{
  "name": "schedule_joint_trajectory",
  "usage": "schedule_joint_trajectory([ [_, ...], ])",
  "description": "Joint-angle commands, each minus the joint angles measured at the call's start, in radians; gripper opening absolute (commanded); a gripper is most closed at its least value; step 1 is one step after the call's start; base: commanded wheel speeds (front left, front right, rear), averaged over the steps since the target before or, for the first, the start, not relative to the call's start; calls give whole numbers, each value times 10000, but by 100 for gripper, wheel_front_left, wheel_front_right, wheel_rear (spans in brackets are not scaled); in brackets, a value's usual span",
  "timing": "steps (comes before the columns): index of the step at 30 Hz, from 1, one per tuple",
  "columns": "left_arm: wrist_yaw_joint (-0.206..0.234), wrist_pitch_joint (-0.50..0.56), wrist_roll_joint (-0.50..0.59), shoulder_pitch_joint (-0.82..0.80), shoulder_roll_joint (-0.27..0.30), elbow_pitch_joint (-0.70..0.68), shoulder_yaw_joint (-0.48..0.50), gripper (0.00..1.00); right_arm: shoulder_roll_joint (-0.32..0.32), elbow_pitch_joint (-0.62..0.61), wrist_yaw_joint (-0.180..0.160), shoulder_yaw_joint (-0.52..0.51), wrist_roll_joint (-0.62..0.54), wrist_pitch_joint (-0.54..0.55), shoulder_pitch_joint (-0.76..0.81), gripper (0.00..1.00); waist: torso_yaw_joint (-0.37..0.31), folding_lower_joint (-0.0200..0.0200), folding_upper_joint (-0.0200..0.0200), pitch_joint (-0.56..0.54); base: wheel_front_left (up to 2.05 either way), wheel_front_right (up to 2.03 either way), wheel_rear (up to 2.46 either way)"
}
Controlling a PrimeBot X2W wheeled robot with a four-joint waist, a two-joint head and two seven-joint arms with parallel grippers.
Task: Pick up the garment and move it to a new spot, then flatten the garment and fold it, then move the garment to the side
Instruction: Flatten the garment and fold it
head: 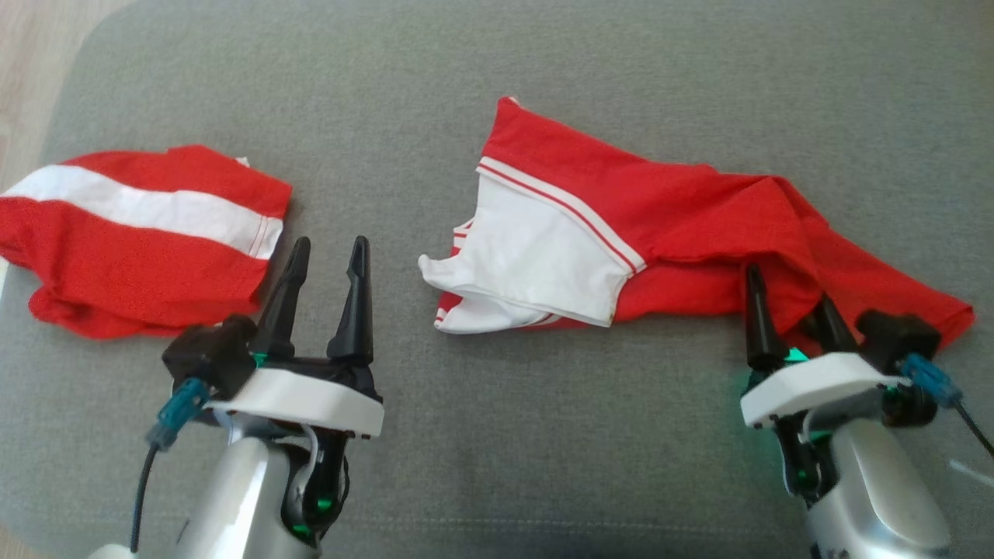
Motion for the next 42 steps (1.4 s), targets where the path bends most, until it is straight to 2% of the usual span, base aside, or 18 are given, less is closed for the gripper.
schedule_joint_trajectory([
  [1, -64, -122, 40, -400, 85, -307, 279, 100, -15, -163, -7, 291, -199, -206, -510, 100, 101, 0, 0, 76, 0, 0, 0],
  [2, -62, -122, 35, -404, 85, -300, 266, 100, -15, -126, -7, 332, -289, -261, -593, 41, 118, 0, 0, 80, 0, 0, 0],
  [3, -60, -122, 32, -408, 85, -290, 255, 100, -15, -139, -7, 362, -414, -329, -679, 0, 131, 0, 0, 80, 0, 0, 0],
  [10, -15, -122, -194, -340, 85, -273, 207, 100, -48, -635, -7, -152, -1171, -469, -1140, 0, 179, 0, 0, -92, 0, 0, 0],
  [14, 45, -122, -503, -329, 85, -384, 113, 100, -677, -1285, -7, 34, -1549, 231, -1635, 0, 253, 0, 0, -114, 0, 0, 0],
  [18, 15, -122, -568, -414, 85, -390, -115, 100, -1936, -1756, -7, 1035, -1329, 1495, -2621, 0, 416, 0, 0, 39, 0, 0, 0],
  [22, -15, -122, -722, -550, 85, -411, -434, 100, -3664, -1824, -7, 2151, -834, 2546, -3895, 0, 784, 0, 0, 385, 0, 0, 0],
  [28, 37, -122, -1010, -759, 85, -406, -817, 100, -5814, -1125, -7, 3618, 86, 3407, -5744, 0, 1504, 0, 0, 1001, 0, 0, 0],
  [32, 44, -122, -1043, -901, 85, -351, -966, 100, -6714, -316, -7, 4893, 612, 3692, -6721, 0, 1931, 0, 0, 1307, 0, 0, 0],
  [33, 42, -122, -1062, -941, 85, -353, -984, 100, -6884, -144, -7, 5191, 817, 3716, -6971, 22, 2012, 0, 0, 1382, 0, 0, 0],
  [34, 47, -122, -1081, -979, 85, -364, -1000, 100, -7091, 70, -7, 5460, 884, 3692, -7257, 95, 2083, 0, 0, 1456, 0, 0, 0],
  [35, 49, -122, -1105, -1014, 85, -380, -1018, 100, -7264, 324, -7, 5728, 894, 3681, -7528, 100, 2144, 0, 0, 1516, 0, 0, 0],
  [38, 80, -122, -1145, -1088, 85, -375, -1085, 100, -7419, 1193, -7, 6291, 1053, 3702, -8162, 100, 2249, 0, 0, 1576, 0, 0, 0],
  [42, 222, -122, -1266, -1069, 85, -384, -1013, 100, -7079, 2278, -7, 6290, 1225, 3264, -8692, 100, 2139, 0, 0, 1430, 0, 0, 0],
])
